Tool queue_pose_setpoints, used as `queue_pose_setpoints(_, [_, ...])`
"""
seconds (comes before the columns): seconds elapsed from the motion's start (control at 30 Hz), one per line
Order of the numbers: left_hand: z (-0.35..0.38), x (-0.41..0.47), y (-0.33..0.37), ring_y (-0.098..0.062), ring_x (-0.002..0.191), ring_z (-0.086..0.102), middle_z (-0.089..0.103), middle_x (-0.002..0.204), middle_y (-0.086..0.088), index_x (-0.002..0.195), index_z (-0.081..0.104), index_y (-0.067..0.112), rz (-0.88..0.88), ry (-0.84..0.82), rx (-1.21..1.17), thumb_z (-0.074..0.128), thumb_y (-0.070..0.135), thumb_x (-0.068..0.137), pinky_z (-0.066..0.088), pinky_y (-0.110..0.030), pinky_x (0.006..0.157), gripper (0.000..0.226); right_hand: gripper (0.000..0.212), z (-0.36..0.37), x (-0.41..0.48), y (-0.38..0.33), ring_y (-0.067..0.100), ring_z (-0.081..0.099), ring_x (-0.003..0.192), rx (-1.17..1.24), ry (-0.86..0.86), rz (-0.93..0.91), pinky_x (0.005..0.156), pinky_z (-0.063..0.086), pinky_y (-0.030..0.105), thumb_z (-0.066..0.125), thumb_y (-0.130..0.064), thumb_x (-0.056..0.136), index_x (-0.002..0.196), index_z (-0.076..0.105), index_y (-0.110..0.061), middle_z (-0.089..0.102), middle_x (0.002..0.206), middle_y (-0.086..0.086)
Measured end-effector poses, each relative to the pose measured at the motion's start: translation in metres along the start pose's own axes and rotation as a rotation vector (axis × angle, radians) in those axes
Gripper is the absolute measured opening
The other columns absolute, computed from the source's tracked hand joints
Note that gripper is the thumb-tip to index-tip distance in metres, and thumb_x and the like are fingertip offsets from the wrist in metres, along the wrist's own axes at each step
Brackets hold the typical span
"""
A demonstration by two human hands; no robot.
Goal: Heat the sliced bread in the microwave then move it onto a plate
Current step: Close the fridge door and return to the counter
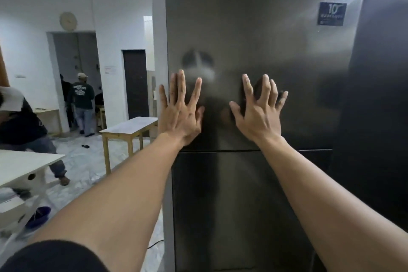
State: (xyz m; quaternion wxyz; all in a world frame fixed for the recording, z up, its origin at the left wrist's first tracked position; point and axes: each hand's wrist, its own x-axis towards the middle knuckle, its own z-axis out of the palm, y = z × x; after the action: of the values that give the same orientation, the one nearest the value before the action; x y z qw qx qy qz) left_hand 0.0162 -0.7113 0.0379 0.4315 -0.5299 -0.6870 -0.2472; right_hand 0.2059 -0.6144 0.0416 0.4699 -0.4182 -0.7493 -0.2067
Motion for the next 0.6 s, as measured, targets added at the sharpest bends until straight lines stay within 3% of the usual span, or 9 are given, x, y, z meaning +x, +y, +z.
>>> queue_pose_setpoints(0.1, [0.031,0.017,-0.011,-0.036,0.149,-0.017,-0.016,0.162,-0.018,0.156,-0.008,0.026,0.022,0.014,-0.044,0.016,0.051,0.101,-0.001,-0.061,0.119,0.066,0.071,0.018,0.02,0.002,0.04,0.024,0.143,-0.079,0.117,-0.012,0.111,0.012,0.073,0.045,-0.056,0.094,0.154,0.032,-0.022,0.03,0.152,0.024])
queue_pose_setpoints(0.3, [0.085,0.051,-0.027,-0.033,0.151,-0.01,-0.01,0.164,-0.015,0.157,0.006,0.028,0.061,0.086,-0.164,0.029,0.048,0.098,0.001,-0.063,0.118,0.066,0.073,0.055,0.047,0.008,0.039,0.005,0.152,-0.162,0.148,-0.041,0.113,0.001,0.074,0.042,-0.056,0.096,0.159,0.019,-0.027,0.006,0.164,0.022])
queue_pose_setpoints(0.47, [0.116,0.083,-0.031,-0.034,0.151,-0.003,0.0,0.163,-0.019,0.15,0.023,0.022,0.118,0.148,-0.259,0.039,0.043,0.092,0.003,-0.062,0.118,0.064,0.072,0.078,0.061,0.013,0.04,0.012,0.15,-0.232,0.19,-0.027,0.112,0.001,0.075,0.044,-0.056,0.096,0.157,0.026,-0.024,0.016,0.161,0.024])
queue_pose_setpoints(0.6, [0.149,0.101,-0.031,-0.032,0.151,-0.008,-0.005,0.164,-0.016,0.156,0.013,0.025,0.122,0.155,-0.314,0.033,0.048,0.094,-0.006,-0.057,0.119,0.069,0.072,0.097,0.069,0.015,0.038,0.013,0.151,-0.327,0.22,0.004,0.114,0.0,0.072,0.04,-0.059,0.095,0.158,0.027,-0.024,0.018,0.162,0.023])
